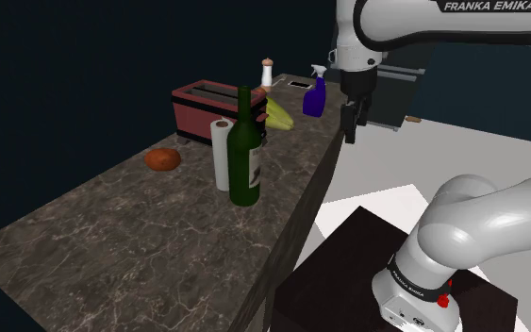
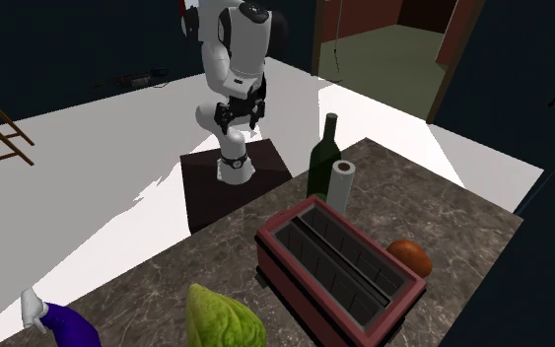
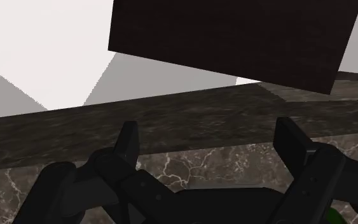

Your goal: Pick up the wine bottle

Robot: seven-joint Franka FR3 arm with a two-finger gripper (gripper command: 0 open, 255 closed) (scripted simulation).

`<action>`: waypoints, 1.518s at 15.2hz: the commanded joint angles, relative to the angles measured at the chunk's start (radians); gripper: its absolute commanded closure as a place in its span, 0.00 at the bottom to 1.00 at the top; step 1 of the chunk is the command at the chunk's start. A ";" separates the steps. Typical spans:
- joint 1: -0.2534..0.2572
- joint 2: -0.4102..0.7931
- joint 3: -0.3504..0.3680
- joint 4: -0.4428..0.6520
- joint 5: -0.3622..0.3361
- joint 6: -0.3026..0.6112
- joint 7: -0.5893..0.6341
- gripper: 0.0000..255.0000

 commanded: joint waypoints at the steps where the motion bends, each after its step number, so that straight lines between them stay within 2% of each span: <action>1: 0.000 0.000 0.000 0.000 0.000 0.000 0.000 0.00; 12: 0.032 0.308 0.123 0.363 0.132 -0.022 0.164 0.00; 18: 0.045 0.493 0.184 0.615 0.162 -0.062 0.257 0.00; 23: 0.064 0.670 0.234 0.872 0.160 -0.120 0.344 0.00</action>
